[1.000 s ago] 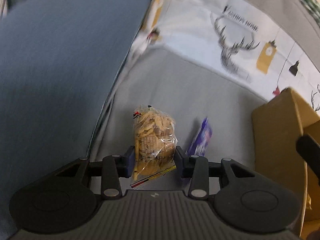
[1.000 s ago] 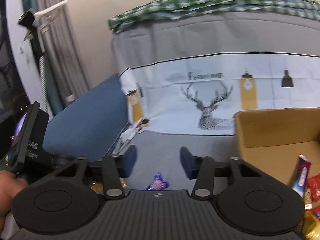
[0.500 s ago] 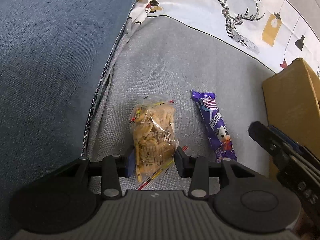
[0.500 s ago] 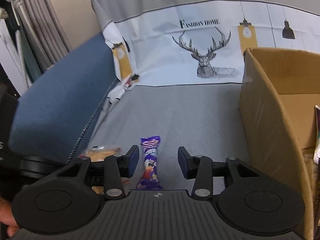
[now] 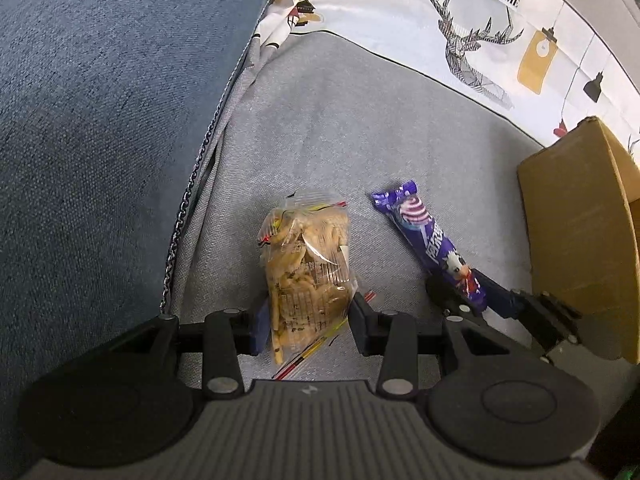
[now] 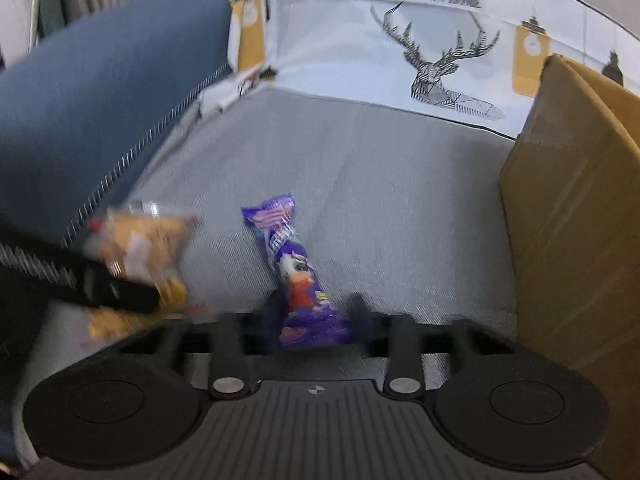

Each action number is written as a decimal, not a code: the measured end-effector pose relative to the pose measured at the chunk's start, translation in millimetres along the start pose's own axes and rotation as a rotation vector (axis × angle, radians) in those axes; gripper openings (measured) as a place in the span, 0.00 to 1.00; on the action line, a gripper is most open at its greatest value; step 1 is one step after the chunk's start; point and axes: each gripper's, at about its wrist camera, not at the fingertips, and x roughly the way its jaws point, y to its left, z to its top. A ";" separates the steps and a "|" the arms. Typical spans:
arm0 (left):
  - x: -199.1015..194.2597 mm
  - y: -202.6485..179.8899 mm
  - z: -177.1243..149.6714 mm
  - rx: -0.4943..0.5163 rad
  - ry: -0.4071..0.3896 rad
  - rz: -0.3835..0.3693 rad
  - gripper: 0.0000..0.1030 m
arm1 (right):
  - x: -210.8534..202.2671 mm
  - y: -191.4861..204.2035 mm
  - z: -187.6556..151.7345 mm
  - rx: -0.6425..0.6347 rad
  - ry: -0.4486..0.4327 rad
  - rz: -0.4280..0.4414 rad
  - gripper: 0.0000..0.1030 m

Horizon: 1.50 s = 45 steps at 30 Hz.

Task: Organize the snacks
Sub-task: 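Grasp the purple candy bar with the right gripper while the left grasps the biscuit bag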

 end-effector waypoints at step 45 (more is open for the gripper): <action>3.0 -19.6 -0.2 -0.036 -0.003 -0.043 0.68 | -34.1 -8.6 -28.3 -0.010 0.056 -0.004 0.56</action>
